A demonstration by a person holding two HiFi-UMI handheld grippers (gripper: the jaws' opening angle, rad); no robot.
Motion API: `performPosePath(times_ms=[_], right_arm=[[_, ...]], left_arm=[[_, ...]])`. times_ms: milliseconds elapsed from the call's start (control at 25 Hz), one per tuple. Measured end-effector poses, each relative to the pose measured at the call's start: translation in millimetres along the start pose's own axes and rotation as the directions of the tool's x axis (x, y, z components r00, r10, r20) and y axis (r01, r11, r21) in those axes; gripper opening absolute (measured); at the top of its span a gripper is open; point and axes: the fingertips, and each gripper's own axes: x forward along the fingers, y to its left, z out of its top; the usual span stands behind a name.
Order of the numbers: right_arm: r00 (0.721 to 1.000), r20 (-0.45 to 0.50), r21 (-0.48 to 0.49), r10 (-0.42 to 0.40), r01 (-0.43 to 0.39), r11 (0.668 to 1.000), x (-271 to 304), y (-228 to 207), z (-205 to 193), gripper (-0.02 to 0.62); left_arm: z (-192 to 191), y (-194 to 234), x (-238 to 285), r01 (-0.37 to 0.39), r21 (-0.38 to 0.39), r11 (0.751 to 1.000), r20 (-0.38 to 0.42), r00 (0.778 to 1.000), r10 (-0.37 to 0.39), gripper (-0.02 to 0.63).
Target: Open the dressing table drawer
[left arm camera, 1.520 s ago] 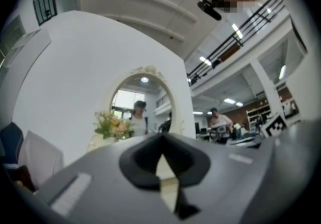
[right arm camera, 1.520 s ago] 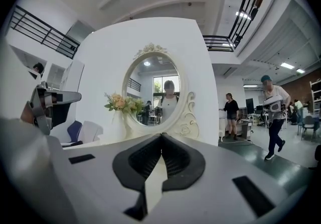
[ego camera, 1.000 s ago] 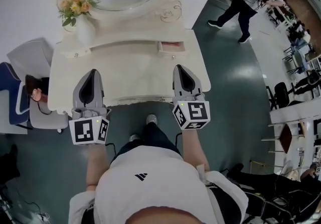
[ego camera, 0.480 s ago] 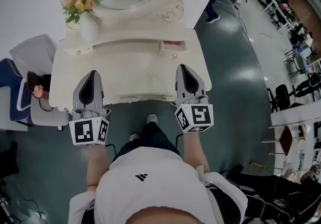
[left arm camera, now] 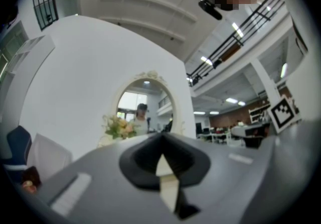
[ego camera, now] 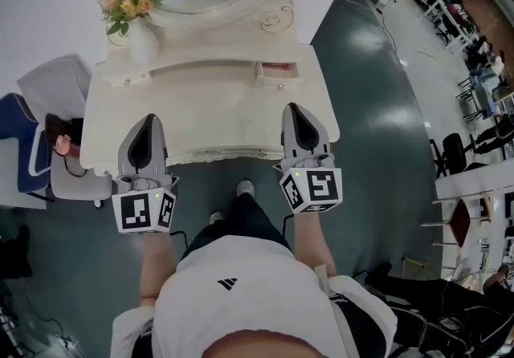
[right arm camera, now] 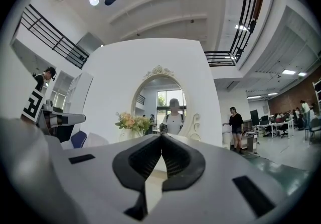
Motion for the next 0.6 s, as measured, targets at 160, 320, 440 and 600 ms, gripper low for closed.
performPosePath(times_ms=[160, 320, 440, 600], right_arm=[[1.000, 0.002, 0.001, -0.002, 0.002, 1.000, -3.2, 0.0, 1.5, -0.012], [1.000, 0.004, -0.001, -0.003, 0.003, 1.000, -5.9, 0.2, 2.6, -0.012], [1.000, 0.006, 0.000, -0.006, 0.006, 1.000, -7.3, -1.2, 3.3, -0.012], [1.000, 0.002, 0.005, -0.010, 0.010, 1.000, -10.0, -3.0, 4.1, -0.012]], left_arm=[[0.1, -2.6, -1.4, 0.003, -0.004, 1.000, 0.001, 1.000, -0.003, 0.008], [1.4, -4.7, -2.6, 0.007, -0.006, 1.000, 0.006, 1.000, -0.007, 0.008], [2.2, -6.9, -2.3, 0.011, -0.007, 1.000, 0.009, 1.000, -0.011, 0.008], [3.1, -10.0, -3.4, 0.014, -0.009, 1.000, 0.008, 1.000, -0.014, 0.008]])
